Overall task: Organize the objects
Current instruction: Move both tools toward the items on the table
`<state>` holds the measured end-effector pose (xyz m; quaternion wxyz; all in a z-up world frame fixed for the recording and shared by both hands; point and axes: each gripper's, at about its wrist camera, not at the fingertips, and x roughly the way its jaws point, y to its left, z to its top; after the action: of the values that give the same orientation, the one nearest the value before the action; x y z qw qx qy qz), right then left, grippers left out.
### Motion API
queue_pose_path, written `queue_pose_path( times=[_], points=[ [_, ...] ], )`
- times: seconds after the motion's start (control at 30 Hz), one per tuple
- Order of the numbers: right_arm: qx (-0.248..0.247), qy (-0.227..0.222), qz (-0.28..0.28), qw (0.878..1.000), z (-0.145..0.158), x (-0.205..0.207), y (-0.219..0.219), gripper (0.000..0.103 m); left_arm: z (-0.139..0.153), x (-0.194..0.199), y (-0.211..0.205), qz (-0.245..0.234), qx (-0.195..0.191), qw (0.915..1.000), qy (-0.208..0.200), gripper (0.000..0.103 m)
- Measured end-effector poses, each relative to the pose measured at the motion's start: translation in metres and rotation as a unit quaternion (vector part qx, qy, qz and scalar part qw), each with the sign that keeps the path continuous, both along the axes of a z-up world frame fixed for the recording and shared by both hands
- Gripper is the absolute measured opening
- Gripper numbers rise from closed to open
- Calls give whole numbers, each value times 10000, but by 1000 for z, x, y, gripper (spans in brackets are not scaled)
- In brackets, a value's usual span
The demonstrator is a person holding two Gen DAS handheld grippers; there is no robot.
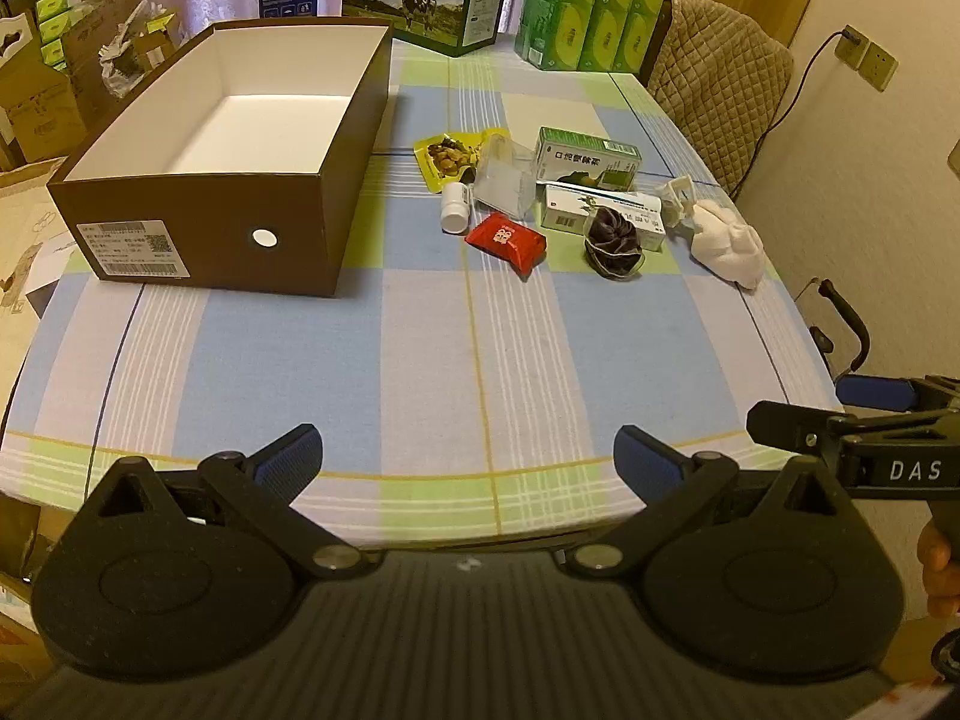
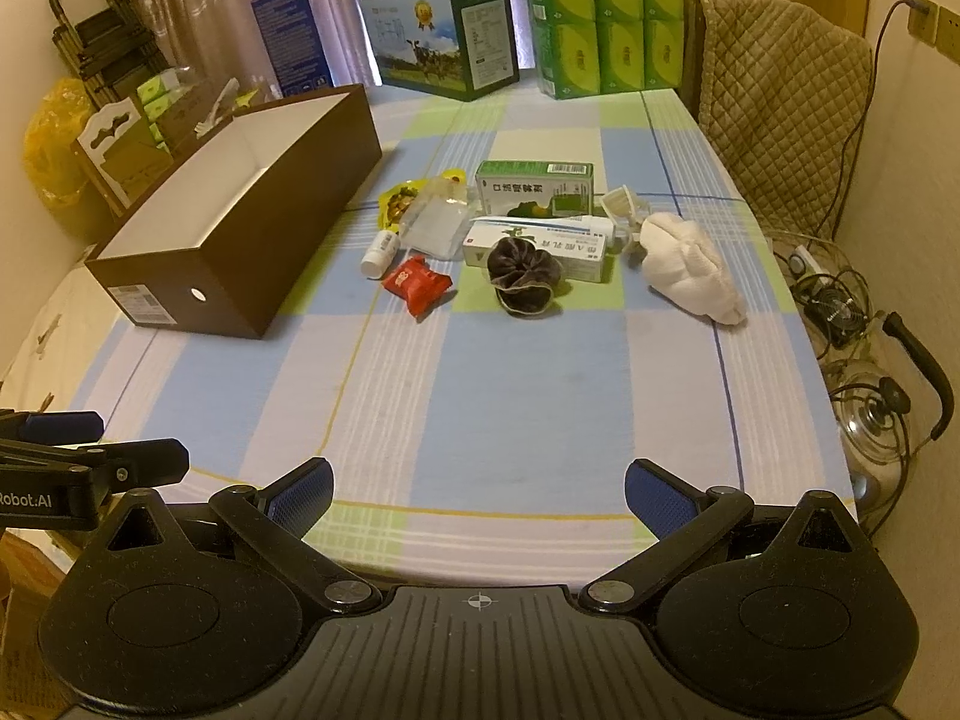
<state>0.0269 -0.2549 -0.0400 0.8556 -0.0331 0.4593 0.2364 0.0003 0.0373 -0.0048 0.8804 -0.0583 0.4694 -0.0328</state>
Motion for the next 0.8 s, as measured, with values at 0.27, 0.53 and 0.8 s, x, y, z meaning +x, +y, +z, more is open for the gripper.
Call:
queue_pose_path(
  times=[0.27,0.53,0.8],
  points=[
    [-38,8,-43,10000,-1,-1,5,101,-2,3,5,-55,-10,10000,35,102],
    [-61,26,-123,9999,-3,-2,10,101,-5,6,9,-142,-30,9999,61,102],
    [-62,73,-197,9998,-4,-2,11,101,-9,11,7,-232,-52,9996,119,102]
  ],
)
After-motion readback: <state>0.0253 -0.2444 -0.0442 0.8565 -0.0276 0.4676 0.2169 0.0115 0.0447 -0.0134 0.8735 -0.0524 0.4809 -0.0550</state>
